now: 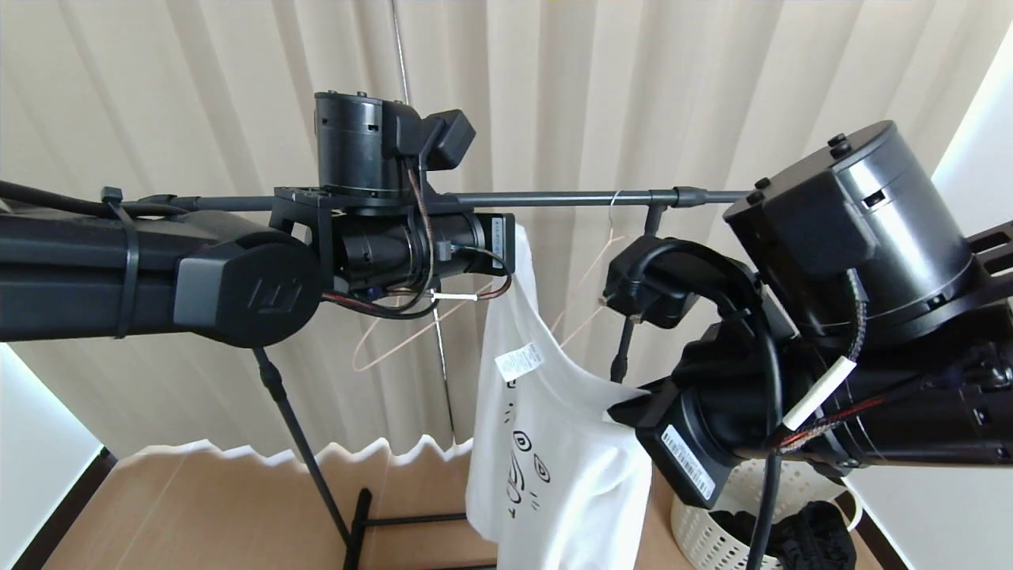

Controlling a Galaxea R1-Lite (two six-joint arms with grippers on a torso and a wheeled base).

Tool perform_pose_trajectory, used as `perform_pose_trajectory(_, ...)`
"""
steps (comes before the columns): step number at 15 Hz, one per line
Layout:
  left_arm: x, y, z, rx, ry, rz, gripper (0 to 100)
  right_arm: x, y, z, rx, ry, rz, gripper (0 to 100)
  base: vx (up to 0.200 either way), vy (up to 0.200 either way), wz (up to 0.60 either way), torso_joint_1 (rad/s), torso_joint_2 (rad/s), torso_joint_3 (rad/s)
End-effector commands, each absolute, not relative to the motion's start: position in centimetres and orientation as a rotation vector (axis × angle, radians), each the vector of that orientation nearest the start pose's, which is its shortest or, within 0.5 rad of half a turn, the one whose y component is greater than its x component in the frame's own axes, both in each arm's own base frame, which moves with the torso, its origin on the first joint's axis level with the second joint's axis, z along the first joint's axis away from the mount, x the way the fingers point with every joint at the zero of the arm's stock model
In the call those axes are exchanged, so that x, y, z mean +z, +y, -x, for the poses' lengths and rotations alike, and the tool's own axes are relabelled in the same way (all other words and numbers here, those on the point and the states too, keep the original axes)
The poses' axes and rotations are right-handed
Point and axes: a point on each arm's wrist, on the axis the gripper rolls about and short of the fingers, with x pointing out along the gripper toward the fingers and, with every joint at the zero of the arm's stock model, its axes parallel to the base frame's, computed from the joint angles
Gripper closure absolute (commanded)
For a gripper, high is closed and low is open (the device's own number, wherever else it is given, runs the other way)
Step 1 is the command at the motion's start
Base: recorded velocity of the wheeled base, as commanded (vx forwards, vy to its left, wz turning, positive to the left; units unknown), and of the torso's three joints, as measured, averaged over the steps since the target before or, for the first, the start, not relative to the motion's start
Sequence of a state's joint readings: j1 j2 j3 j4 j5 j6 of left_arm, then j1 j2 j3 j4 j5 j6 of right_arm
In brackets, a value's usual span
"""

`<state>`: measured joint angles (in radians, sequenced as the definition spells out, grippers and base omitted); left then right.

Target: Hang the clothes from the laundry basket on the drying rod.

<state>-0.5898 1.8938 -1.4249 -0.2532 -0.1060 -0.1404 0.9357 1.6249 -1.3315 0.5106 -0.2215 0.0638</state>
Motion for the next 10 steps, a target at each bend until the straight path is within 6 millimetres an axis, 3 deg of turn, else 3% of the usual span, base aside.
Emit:
perform_pose_trajectory(1,25.3,-21.8,-32.3,-0.693,0.252,0.087,100,24.5,23.7,-16.3,0.685,0.716,0.38,100,0.0,0.0,0.0,0.0,0.0,0.0)
perform_pose_trajectory(6,25.6,-21.6,-32.7,-0.813,0.218,0.111,100,23.8,29.0,-16.2,0.667,0.788,0.177,100,0.0,0.0,0.0,0.0,0.0,0.0)
perform_pose_trajectory(10,25.4,-21.7,-32.9,-0.824,0.222,0.11,100,23.7,30.0,-15.8,0.641,0.802,0.058,100,0.0,0.0,0.0,0.0,0.0,0.0)
